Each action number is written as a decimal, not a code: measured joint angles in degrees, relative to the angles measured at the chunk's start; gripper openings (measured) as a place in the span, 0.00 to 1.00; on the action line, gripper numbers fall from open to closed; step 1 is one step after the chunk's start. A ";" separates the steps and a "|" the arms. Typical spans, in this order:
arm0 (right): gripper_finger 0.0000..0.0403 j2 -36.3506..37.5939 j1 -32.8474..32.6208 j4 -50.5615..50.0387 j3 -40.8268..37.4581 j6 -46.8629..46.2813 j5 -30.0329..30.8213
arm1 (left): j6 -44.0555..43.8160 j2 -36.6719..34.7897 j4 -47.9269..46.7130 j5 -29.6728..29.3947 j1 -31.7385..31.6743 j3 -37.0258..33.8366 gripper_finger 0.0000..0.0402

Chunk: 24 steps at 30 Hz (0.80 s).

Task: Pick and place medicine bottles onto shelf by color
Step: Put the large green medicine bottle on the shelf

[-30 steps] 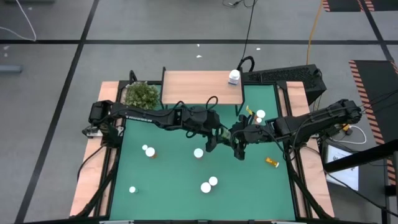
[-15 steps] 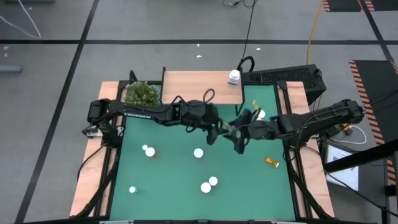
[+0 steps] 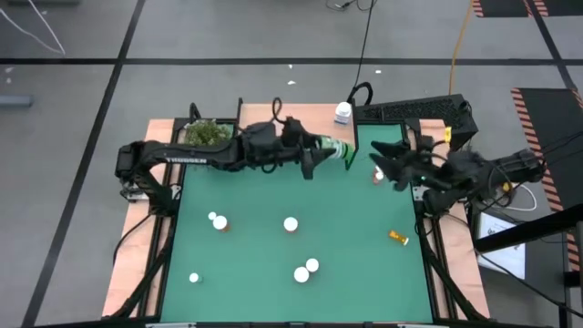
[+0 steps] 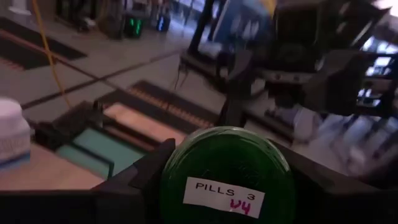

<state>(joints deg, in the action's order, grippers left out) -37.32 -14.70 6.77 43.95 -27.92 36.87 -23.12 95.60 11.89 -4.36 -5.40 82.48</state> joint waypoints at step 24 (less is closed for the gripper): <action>0.73 -12.10 9.38 49.14 -12.49 -2.26 -14.86 | -1.38 0.88 15.00 7.50 -0.58 0.02 0.57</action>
<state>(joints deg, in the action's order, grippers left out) -49.42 -5.32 55.92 31.46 -30.18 22.01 -24.49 96.49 26.90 3.14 -5.98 82.50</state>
